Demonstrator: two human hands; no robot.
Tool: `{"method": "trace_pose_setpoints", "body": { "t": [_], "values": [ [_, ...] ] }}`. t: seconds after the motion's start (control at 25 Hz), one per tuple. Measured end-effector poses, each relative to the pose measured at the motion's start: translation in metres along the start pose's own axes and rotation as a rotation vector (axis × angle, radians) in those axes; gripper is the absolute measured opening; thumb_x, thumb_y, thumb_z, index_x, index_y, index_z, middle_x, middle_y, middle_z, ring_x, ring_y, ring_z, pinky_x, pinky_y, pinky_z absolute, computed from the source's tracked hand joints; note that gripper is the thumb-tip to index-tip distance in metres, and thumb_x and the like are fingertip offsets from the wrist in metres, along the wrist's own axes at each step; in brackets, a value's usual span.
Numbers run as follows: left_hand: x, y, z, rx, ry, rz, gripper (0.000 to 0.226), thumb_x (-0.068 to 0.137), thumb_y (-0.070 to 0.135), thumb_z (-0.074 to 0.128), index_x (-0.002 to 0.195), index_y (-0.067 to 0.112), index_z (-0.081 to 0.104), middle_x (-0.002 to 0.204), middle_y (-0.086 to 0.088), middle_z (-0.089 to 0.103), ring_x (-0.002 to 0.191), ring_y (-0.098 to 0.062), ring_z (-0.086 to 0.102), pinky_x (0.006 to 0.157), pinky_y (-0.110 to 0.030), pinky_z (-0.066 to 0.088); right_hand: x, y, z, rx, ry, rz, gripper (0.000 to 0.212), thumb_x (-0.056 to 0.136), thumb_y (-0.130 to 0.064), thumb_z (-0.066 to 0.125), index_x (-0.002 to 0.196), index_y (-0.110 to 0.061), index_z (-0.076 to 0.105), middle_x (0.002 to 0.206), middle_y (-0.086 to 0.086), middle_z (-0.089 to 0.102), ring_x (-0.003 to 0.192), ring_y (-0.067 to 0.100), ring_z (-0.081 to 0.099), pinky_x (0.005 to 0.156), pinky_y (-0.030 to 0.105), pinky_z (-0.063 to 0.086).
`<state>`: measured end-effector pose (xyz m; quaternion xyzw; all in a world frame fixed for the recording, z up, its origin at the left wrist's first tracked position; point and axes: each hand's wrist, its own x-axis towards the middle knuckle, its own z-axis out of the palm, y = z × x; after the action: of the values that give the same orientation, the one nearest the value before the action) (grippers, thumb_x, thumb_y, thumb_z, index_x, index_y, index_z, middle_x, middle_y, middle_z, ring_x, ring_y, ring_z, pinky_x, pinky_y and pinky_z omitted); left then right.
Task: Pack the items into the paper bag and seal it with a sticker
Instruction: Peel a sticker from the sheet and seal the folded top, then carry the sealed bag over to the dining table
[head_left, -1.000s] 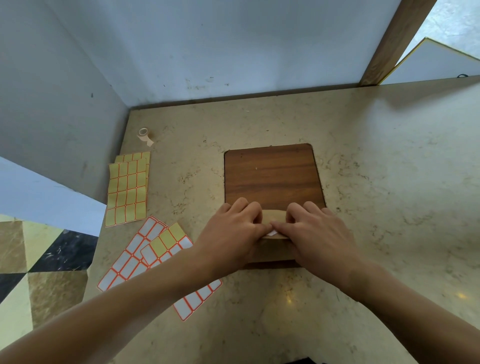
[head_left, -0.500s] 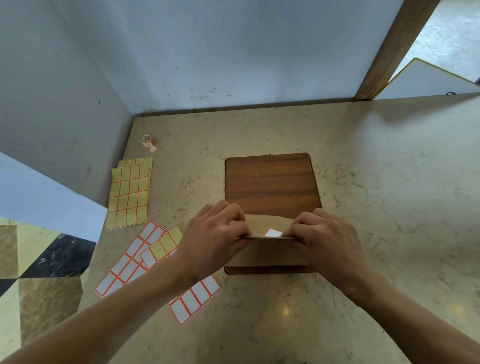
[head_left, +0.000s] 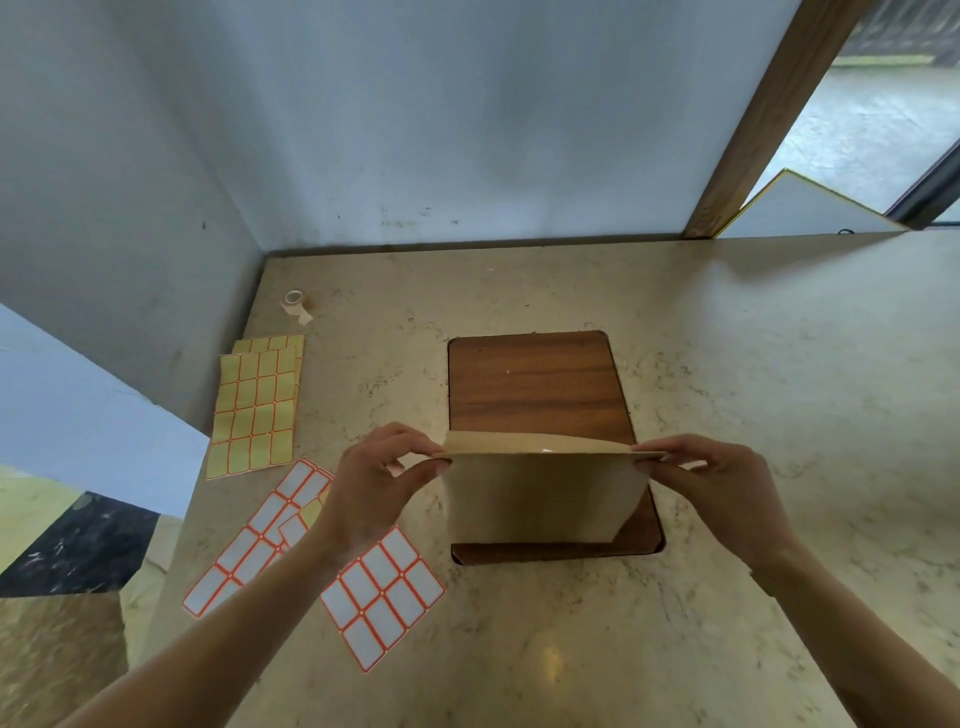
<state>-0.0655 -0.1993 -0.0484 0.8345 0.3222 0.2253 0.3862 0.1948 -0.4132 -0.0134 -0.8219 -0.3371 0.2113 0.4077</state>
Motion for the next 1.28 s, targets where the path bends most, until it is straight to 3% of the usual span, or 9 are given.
{"method": "trace_pose_setpoints", "body": {
  "t": [0.12, 0.28, 0.56, 0.76, 0.88, 0.96, 1.04, 1.28],
  "values": [
    [0.000, 0.001, 0.004, -0.053, 0.043, 0.011, 0.012, 0.082, 0.019, 0.071, 0.093, 0.020, 0.074, 0.091, 0.009, 0.067, 0.086, -0.012, 0.062, 0.066, -0.033, 0.053, 0.000, -0.004, 0.006, 0.162, 0.032, 0.115, 0.015, 0.074, -0.013, 0.079, 0.078, -0.027, 0.079, 0.078, -0.007, 0.076, 0.076, 0.007, 0.067, 0.077, 0.026, 0.049],
    [0.004, 0.014, 0.000, -0.072, 0.114, 0.017, 0.014, 0.083, 0.010, 0.072, 0.092, 0.020, 0.072, 0.093, 0.007, 0.066, 0.087, -0.012, 0.061, 0.068, -0.032, 0.053, -0.003, -0.020, 0.001, 0.285, 0.063, 0.097, 0.015, 0.074, -0.005, 0.077, 0.079, -0.019, 0.079, 0.077, -0.002, 0.076, 0.076, 0.007, 0.069, 0.077, 0.023, 0.050],
    [-0.012, 0.051, -0.028, -0.092, 0.255, 0.006, 0.011, 0.087, 0.011, 0.067, 0.095, 0.018, 0.069, 0.092, 0.005, 0.069, 0.090, -0.013, 0.063, 0.074, -0.034, 0.053, -0.006, -0.055, -0.026, 0.306, -0.019, -0.114, 0.017, 0.076, -0.008, 0.075, 0.084, -0.022, 0.078, 0.080, -0.005, 0.075, 0.083, 0.005, 0.068, 0.079, 0.020, 0.048],
    [-0.063, 0.091, -0.050, -0.040, 0.451, -0.101, 0.010, 0.090, 0.018, 0.063, 0.093, 0.026, 0.068, 0.095, 0.015, 0.066, 0.091, 0.001, 0.058, 0.075, -0.013, 0.042, -0.011, -0.089, -0.041, 0.328, -0.163, -0.339, 0.019, 0.078, -0.008, 0.073, 0.086, -0.025, 0.075, 0.082, -0.011, 0.075, 0.083, 0.001, 0.067, 0.071, 0.013, 0.052],
    [-0.100, 0.108, -0.063, -0.046, 0.572, -0.134, 0.013, 0.089, 0.019, 0.064, 0.089, 0.032, 0.069, 0.095, 0.016, 0.068, 0.093, -0.003, 0.061, 0.077, -0.017, 0.045, -0.018, -0.110, -0.036, 0.371, -0.233, -0.439, 0.016, 0.077, -0.007, 0.074, 0.087, -0.020, 0.075, 0.081, -0.005, 0.074, 0.077, 0.002, 0.068, 0.069, 0.012, 0.052],
    [-0.134, 0.119, -0.071, -0.052, 0.689, -0.163, 0.015, 0.088, 0.015, 0.066, 0.088, 0.030, 0.069, 0.091, 0.015, 0.069, 0.088, -0.007, 0.063, 0.076, -0.019, 0.048, -0.028, -0.123, -0.027, 0.387, -0.305, -0.483, 0.016, 0.076, -0.007, 0.076, 0.085, -0.020, 0.075, 0.077, -0.008, 0.074, 0.072, 0.001, 0.068, 0.065, 0.011, 0.052],
    [-0.173, 0.126, -0.079, -0.052, 0.791, -0.221, 0.019, 0.087, 0.012, 0.069, 0.085, 0.031, 0.069, 0.079, 0.020, 0.069, 0.074, -0.002, 0.061, 0.067, -0.013, 0.044, -0.042, -0.139, -0.015, 0.390, -0.389, -0.531, 0.015, 0.076, -0.008, 0.077, 0.084, -0.021, 0.075, 0.075, -0.015, 0.074, 0.070, -0.002, 0.067, 0.063, 0.009, 0.050],
    [-0.312, 0.151, -0.104, 0.041, 1.057, -0.403, 0.011, 0.086, 0.010, 0.069, 0.090, 0.020, 0.072, 0.090, 0.004, 0.071, 0.073, 0.001, 0.061, 0.065, -0.009, 0.045, -0.107, -0.183, 0.049, 0.412, -0.673, -0.610, 0.015, 0.070, -0.011, 0.081, 0.085, -0.015, 0.078, 0.081, 0.001, 0.076, 0.082, 0.021, 0.070, 0.082, 0.034, 0.055]
  ]
}}
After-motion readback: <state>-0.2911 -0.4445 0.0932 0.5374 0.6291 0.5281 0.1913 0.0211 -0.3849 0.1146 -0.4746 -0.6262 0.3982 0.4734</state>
